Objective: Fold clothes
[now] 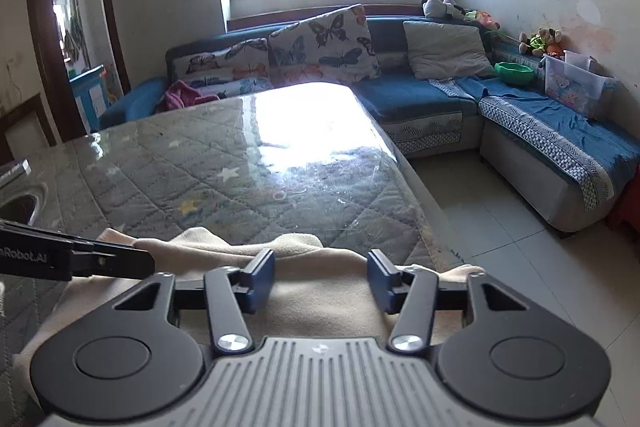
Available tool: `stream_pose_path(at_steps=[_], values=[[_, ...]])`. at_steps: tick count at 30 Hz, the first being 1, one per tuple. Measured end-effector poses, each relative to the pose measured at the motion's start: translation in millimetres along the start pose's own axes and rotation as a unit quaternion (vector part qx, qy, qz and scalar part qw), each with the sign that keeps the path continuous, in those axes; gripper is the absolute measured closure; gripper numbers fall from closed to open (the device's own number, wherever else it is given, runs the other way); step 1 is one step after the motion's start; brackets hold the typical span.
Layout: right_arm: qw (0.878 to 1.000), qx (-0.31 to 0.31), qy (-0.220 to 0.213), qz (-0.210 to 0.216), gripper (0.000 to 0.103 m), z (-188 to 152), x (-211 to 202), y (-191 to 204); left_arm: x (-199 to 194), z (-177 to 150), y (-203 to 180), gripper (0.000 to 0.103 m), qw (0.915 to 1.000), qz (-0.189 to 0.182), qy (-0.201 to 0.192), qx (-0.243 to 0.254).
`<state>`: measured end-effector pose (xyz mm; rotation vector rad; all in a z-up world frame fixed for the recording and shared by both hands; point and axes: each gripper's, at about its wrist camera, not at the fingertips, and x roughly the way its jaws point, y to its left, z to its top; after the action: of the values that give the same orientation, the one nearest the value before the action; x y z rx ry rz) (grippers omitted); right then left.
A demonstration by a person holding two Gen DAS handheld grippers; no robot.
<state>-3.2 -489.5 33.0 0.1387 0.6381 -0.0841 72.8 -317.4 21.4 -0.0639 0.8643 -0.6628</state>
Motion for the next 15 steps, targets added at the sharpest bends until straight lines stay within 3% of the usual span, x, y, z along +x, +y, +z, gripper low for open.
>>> stream_pose_path(at_steps=[7,9,11,12,15], values=[[1.0,-0.018,0.001,-0.005,0.039,-0.5,-1.9,3.7,-5.9,-0.9,-6.8,0.078,0.9999,0.009,-0.004,0.011],[1.0,-0.02,-0.005,-0.001,0.029,0.6,-9.0,4.7,-12.5,-2.2,-8.8,0.076,0.9997,0.012,-0.008,0.017],[1.0,-0.023,-0.014,-0.003,0.028,0.9,-17.8,6.8,-19.4,-5.1,-10.8,0.073,0.9996,0.013,-0.013,0.022],[1.0,-0.023,-0.018,-0.002,0.021,0.6,-22.6,7.2,-23.0,-7.1,-11.9,0.071,0.9995,0.014,-0.014,0.025],[0.999,-0.023,-0.027,-0.001,0.014,-2.5,-36.7,7.6,-34.0,-13.8,-15.2,0.064,0.9992,0.016,-0.019,0.032]])
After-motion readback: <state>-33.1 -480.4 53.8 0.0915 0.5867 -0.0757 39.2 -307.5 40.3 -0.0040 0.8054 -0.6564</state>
